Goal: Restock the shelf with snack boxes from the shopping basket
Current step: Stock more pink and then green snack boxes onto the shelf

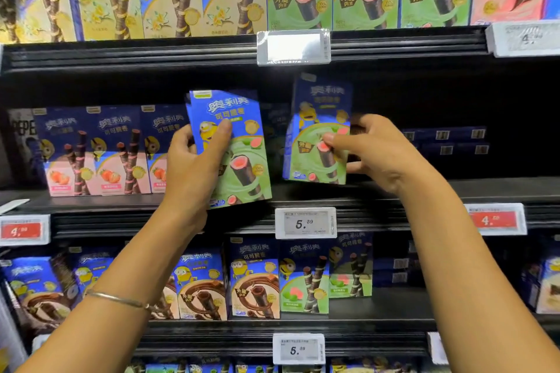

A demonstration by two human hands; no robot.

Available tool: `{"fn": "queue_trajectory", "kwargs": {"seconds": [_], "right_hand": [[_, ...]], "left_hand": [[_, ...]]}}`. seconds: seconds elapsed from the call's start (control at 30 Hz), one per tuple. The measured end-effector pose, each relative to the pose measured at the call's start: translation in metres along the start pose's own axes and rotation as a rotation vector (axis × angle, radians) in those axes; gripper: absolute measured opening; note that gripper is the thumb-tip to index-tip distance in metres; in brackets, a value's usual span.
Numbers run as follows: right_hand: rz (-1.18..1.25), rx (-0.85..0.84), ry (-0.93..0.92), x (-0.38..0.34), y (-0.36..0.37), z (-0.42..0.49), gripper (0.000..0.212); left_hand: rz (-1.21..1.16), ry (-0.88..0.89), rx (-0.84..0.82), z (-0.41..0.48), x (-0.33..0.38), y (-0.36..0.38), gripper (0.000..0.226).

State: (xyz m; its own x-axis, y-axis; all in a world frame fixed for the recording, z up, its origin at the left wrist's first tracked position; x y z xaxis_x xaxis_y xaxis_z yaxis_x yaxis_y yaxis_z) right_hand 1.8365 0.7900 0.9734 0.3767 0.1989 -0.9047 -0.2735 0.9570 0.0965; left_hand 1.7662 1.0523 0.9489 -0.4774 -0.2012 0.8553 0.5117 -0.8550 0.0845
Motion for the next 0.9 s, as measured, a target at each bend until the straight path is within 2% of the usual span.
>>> {"fn": "queue_trajectory", "kwargs": {"seconds": [0.13, 0.23, 0.33, 0.4, 0.47, 0.6, 0.9], "right_hand": [[-0.494, 0.258, -0.025, -0.001, -0.031, 0.015, 0.011], [-0.773, 0.279, 0.073, 0.006, -0.036, 0.026, 0.007], [-0.969, 0.232, 0.155, 0.011, -0.032, 0.041, 0.035], [-0.969, 0.237, 0.227, 0.014, -0.03, 0.051, 0.065], [-0.905, 0.245, 0.241, 0.015, -0.028, 0.06, 0.081], [-0.846, 0.27, 0.202, 0.018, -0.022, 0.071, 0.076], [-0.837, 0.271, 0.159, 0.029, -0.019, 0.084, 0.079]], "left_hand": [[-0.015, 0.014, 0.049, 0.002, 0.003, -0.005, 0.051], [-0.012, 0.006, 0.046, 0.003, 0.003, -0.003, 0.05], [-0.025, 0.002, 0.033, 0.003, 0.002, 0.001, 0.048], [-0.024, 0.002, 0.038, 0.003, 0.001, 0.002, 0.046], [-0.026, 0.001, 0.033, 0.003, 0.0, 0.004, 0.048], [-0.042, 0.0, 0.014, 0.002, -0.001, 0.009, 0.049], [-0.04, 0.003, -0.021, 0.002, 0.001, 0.015, 0.051]]}}
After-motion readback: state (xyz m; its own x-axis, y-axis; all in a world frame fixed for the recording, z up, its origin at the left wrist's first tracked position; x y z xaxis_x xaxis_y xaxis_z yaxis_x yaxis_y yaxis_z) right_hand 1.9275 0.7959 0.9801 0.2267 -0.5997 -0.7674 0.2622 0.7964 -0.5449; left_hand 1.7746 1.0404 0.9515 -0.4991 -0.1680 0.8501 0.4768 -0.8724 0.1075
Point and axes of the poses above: each hand's wrist, its own z-axis towards the middle knuckle, its own y-axis out of the palm, x = y × z, the point moved 7 cm from there along z, towards the middle knuckle, and after that the axes turned 11 degrees about z, right-handed, at the moved point
